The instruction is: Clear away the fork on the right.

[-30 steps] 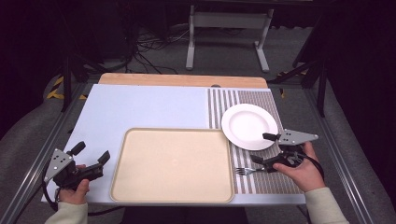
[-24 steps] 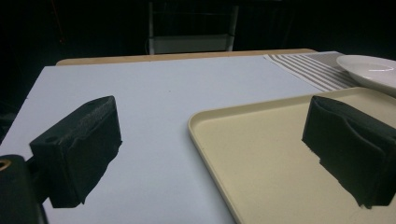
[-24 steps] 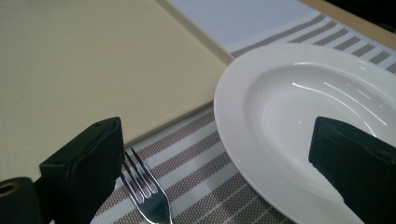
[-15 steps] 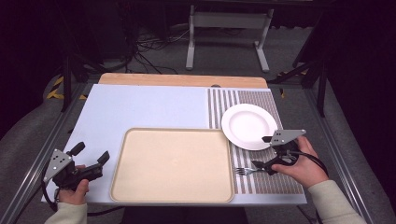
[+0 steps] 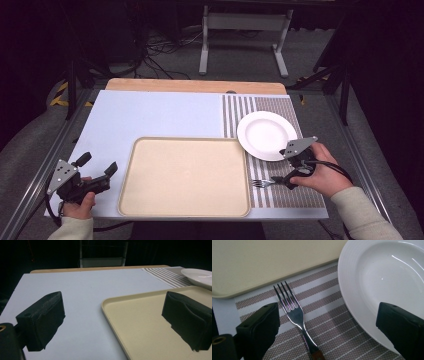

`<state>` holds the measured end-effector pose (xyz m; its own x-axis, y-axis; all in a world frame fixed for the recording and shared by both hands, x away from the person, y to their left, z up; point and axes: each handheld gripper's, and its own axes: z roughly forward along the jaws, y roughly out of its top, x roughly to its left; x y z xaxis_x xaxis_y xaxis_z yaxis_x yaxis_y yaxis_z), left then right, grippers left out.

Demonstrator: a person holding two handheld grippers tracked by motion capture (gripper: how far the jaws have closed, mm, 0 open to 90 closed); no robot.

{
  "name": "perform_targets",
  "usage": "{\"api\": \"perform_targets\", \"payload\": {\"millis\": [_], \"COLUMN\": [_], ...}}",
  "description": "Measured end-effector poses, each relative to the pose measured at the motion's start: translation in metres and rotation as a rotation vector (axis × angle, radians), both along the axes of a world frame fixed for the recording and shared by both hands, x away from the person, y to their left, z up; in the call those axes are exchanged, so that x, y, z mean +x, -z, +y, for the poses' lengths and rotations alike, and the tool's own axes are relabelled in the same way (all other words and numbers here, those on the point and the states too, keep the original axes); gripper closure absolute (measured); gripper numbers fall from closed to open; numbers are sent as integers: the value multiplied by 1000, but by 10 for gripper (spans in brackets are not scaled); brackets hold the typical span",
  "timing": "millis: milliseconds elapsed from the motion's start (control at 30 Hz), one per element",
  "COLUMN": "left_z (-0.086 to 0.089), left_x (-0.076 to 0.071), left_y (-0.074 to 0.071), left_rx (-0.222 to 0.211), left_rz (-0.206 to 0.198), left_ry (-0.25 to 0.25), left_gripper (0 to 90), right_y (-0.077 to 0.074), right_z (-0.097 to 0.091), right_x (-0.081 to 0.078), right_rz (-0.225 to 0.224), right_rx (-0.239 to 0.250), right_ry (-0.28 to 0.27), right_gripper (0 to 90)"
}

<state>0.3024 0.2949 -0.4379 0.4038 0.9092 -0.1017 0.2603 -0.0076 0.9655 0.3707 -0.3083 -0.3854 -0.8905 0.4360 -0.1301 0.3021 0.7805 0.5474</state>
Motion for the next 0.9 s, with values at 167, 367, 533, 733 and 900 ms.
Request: {"api": "perform_targets", "payload": {"millis": [167, 367, 533, 733, 900], "left_z": [0, -1, -1, -1, -1], "left_x": [0, 0, 0, 0, 0], "left_y": [0, 0, 0, 0, 0], "left_rx": [2, 4, 1, 7, 4], "left_rz": [0, -2, 0, -1, 2], "left_ry": [1, 3, 3, 6, 5], "left_gripper": [49, 49, 49, 49, 49], "right_y": [1, 4, 3, 5, 6], "right_z": [4, 10, 12, 15, 16], "right_x": [-1, 1, 3, 5, 6], "right_rz": [5, 36, 49, 70, 92], "right_rx": [-38, -107, -131, -169, -202], "right_ry": [-23, -61, -73, -97, -126], "right_gripper": [65, 68, 70, 71, 140]}}
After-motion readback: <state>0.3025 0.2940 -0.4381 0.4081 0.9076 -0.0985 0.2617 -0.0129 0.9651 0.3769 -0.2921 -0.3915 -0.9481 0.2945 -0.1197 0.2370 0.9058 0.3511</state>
